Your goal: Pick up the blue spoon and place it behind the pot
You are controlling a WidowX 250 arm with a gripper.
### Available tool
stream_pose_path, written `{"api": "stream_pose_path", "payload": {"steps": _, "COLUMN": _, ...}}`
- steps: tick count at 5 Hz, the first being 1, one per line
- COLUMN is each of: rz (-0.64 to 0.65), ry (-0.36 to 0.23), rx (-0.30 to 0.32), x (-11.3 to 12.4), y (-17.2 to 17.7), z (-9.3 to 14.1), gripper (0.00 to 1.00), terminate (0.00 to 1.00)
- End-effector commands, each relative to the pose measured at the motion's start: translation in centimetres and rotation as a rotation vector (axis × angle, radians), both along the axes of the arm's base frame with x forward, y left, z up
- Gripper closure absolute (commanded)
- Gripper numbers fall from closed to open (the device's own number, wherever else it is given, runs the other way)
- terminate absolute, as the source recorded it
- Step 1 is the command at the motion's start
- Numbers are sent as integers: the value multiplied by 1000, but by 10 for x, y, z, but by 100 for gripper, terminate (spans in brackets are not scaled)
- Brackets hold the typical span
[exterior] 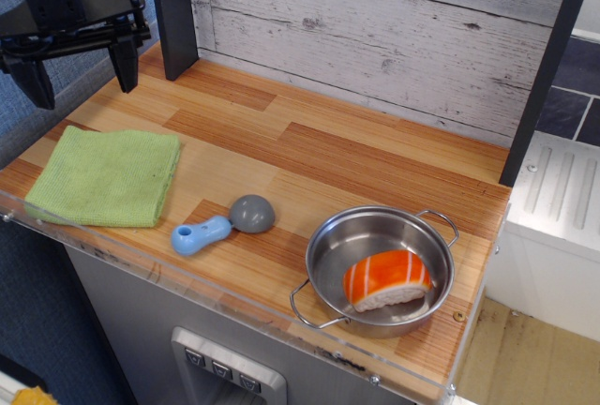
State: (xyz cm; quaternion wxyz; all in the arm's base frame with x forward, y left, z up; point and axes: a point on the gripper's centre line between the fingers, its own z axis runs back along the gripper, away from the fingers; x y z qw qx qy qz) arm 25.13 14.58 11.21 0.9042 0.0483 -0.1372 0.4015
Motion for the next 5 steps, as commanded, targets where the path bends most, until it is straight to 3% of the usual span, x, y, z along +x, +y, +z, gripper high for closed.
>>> {"api": "stream_pose_path", "payload": {"steps": 1, "rz": 0, "ry": 0, "rx": 0, "x": 0, "y": 0, "z": 0, "gripper": 0, "terminate": 0}}
{"api": "stream_pose_path", "payload": {"steps": 2, "rz": -192, "ry": -31, "rx": 76, "x": 19, "y": -16, "z": 10, "gripper": 0, "terminate": 0}}
{"api": "stream_pose_path", "payload": {"steps": 3, "rz": -397, "ry": -60, "rx": 190, "x": 30, "y": -32, "z": 20, "gripper": 0, "terminate": 0}}
{"api": "stream_pose_path", "payload": {"steps": 4, "rz": -567, "ry": -93, "rx": 243, "x": 30, "y": -45, "z": 24, "gripper": 0, "terminate": 0}}
{"api": "stream_pose_path", "payload": {"steps": 5, "rz": -729, "ry": -125, "rx": 242, "x": 19, "y": -65, "z": 10, "gripper": 0, "terminate": 0}}
